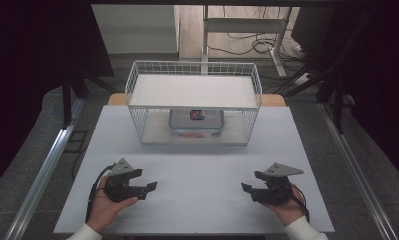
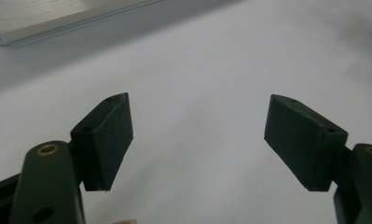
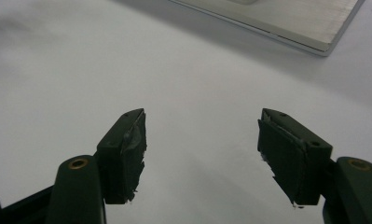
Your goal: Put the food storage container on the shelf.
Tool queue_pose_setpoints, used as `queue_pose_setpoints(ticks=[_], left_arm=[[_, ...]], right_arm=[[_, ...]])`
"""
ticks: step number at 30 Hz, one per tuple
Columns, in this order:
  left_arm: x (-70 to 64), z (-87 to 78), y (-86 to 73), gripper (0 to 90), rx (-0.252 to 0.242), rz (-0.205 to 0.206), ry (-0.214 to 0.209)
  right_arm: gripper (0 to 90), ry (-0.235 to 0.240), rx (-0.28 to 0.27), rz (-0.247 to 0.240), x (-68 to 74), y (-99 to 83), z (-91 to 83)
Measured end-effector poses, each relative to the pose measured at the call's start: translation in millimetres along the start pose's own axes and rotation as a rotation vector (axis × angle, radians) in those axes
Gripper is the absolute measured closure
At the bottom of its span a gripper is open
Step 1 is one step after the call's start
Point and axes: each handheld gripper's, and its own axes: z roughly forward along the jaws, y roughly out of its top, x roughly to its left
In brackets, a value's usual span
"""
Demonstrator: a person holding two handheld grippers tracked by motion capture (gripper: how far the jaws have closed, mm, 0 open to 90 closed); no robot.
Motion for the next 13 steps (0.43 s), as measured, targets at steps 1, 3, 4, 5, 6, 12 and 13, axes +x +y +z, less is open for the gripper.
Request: queue_pose_setpoints(ticks=[1,3,4,5,6,12,13], left_arm=[[0.0,0.1,0.0,23.1,0.001,0.001,0.001],[-0.2,0.4,-0.1,23.0,0.002,0.003,0.000],[-0.2,0.4,-0.1,22.9,0.002,0.003,0.000],[-0.4,0.5,0.0,22.9,0.002,0.003,0.000],[-0.3,0.5,0.1,22.9,0.001,0.003,0.001],[1.0,2.7,1.7,22.9,0.000,0.000,-0.004],[1.2,4.0,2.0,22.9,0.002,0.000,-0.003]], right_arm=[[32.5,-0.001,0.000,-0.001,-0.1,0.0,-0.1],[32.5,-0.004,0.004,-0.001,-0.5,-0.3,-0.2],[32.5,-0.006,0.003,-0.001,-0.5,-0.3,-0.4],[32.5,-0.007,0.001,-0.002,-0.4,-0.1,-0.8],[32.2,-0.010,0.000,-0.004,-0.3,0.2,-1.1],[29.0,-0.033,-0.016,-0.005,-0.3,-0.3,-4.7],[28.9,-0.040,-0.018,-0.002,-0.8,-0.8,-6.0]])
